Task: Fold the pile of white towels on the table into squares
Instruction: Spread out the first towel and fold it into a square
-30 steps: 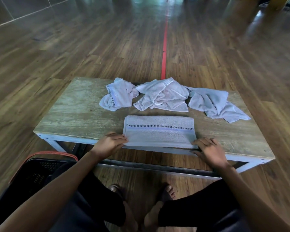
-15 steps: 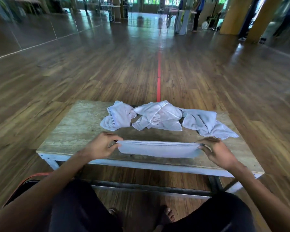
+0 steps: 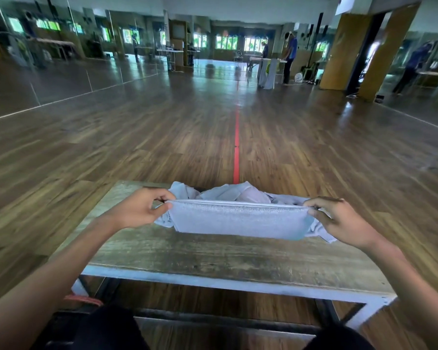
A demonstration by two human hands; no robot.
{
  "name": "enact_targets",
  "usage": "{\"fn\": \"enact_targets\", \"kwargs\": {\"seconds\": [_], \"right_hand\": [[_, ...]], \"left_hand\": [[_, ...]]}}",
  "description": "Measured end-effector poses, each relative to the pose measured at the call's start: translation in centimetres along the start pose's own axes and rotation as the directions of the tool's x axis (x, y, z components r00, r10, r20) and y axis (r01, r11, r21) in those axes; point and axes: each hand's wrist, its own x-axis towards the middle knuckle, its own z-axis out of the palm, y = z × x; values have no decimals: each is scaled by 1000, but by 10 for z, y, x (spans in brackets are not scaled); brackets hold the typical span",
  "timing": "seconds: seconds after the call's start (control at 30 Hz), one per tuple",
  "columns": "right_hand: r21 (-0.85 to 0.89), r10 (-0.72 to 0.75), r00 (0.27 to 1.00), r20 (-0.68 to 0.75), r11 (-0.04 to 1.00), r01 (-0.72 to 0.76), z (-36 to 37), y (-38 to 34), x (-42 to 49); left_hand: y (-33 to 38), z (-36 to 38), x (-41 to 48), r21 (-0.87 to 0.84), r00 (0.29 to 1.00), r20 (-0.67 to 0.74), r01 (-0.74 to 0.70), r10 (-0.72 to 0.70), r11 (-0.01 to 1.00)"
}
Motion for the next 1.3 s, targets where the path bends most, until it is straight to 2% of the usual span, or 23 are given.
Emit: {"fn": "enact_targets", "kwargs": {"seconds": [0.1,0.27,0.4,0.47,0.67,0.8,0.87,1.0,1.07,1.13,1.17,1.23,1.3], "right_hand": [[63,57,995,79,996,-62,5,2,-6],[224,154,968,199,954,-198,37,13,-31],[293,237,914,329,895,-337,81,32,-51],[304,290,889,354,863,-403,101,39,-53],[354,500,822,274,742,-569,159,61,-36],[287,577,789,212,735,-615,187,79,-17],[237,574,797,189,761,-604,194,82,-7],[128,551,813,188,807,-577,202,90,7],[105,615,768,179,764,-636,205,95,9],[11,665,739,108,742,-670,208,88,6],[-46,652,757,42,758,-651,208,76,4],[-112,543,837,-70,829,-548,214,40,0],[-165,396,917,-44,903,-397,225,6,-4]], "left_hand": [[-3,6,-5,-80,999,22,37,-35,996],[-20,29,-22,-324,965,233,194,-120,926],[-40,75,-33,-292,915,321,340,-243,894],[-54,99,-32,-262,906,291,383,-306,886],[-83,160,0,-214,862,33,501,-506,839],[-103,184,21,-92,813,-24,578,-582,811],[-110,189,27,-39,796,-70,600,-601,799],[-110,190,42,15,792,-74,608,-606,794],[-102,190,44,115,804,-100,594,-586,796],[-85,194,42,173,852,-180,520,-492,837],[-73,198,40,191,886,-199,455,-420,870],[-51,212,36,267,951,-123,308,-284,913],[-37,232,34,339,981,15,178,-195,924]]}}
